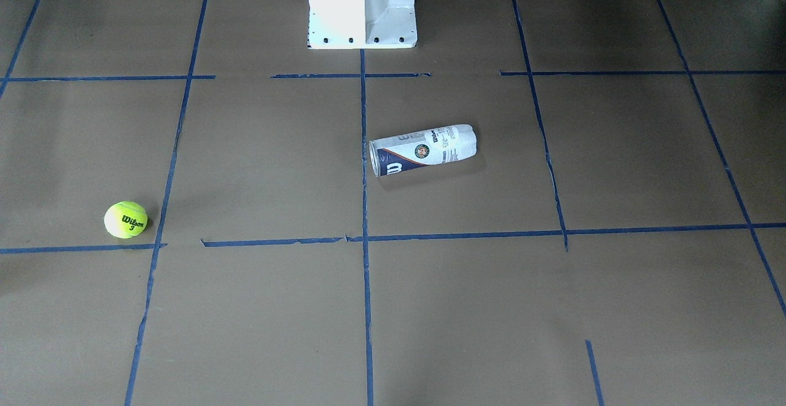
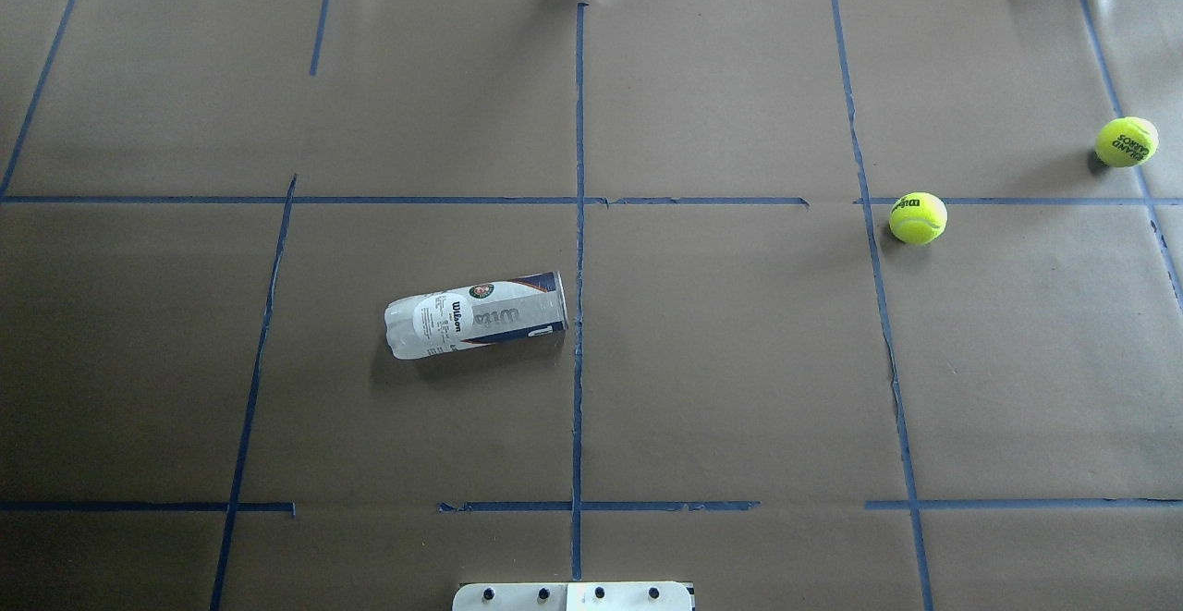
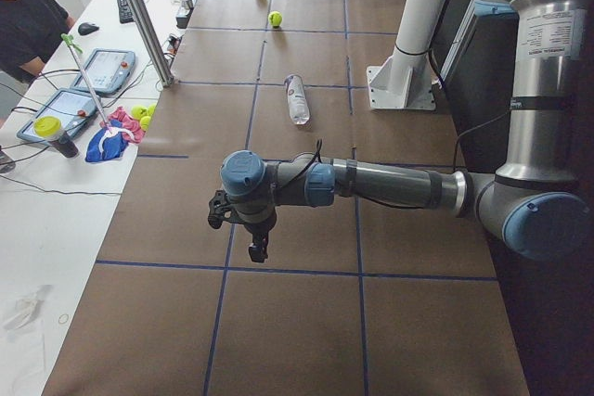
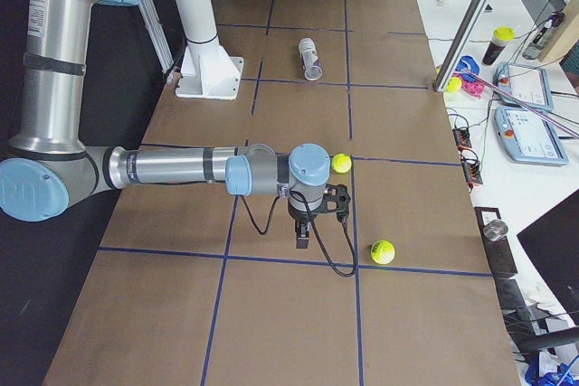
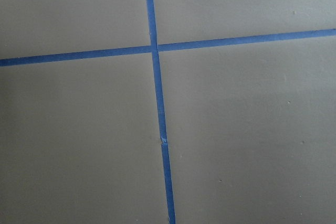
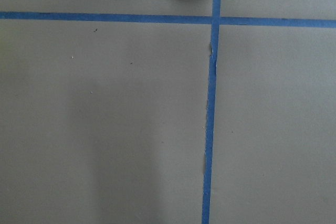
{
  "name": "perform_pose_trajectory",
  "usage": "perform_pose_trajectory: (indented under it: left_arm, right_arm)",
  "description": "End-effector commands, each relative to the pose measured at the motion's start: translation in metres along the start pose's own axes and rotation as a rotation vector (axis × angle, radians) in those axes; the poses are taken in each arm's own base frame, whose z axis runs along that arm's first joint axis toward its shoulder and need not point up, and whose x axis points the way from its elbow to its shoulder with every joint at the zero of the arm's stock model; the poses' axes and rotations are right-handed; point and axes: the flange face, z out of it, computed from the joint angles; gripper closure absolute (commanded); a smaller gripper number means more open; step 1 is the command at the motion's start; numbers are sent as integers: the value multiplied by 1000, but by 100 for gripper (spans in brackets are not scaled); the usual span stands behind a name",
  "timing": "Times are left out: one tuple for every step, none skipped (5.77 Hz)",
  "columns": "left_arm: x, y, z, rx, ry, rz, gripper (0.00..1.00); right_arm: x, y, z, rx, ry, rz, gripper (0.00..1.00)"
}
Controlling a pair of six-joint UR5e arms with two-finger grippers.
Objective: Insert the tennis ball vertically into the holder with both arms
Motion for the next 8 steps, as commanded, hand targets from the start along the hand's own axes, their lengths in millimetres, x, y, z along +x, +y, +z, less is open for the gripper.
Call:
perform_pose_trajectory:
  left_arm:
    - [-1, 1, 1, 1, 0, -1, 0]
    - [-1, 1, 1, 1, 0, -2, 0]
    - [-2, 4, 1, 2, 3, 1, 0]
    - [-4, 8, 5, -4, 7, -6, 0]
    - [-2, 6, 3, 3, 8, 6, 0]
    - [3, 3, -1, 11, 8, 10, 0]
    - [4, 2, -2, 13, 8, 4, 0]
    - [7, 0, -2, 12, 7, 7, 0]
  right_arm:
    - [-2, -7, -3, -31, 1, 25, 0]
    - [-1, -6, -2, -31, 7, 23, 0]
    - [2, -2, 0, -38, 4, 30, 0]
    - [3, 0, 2, -40, 3, 32, 0]
    - [6, 6, 3, -45, 6, 42, 0]
    - [7, 6, 5, -48, 3, 49, 0]
    - [8, 6, 5, -48, 2, 57, 0]
    - [8, 7, 4, -47, 2, 57, 0]
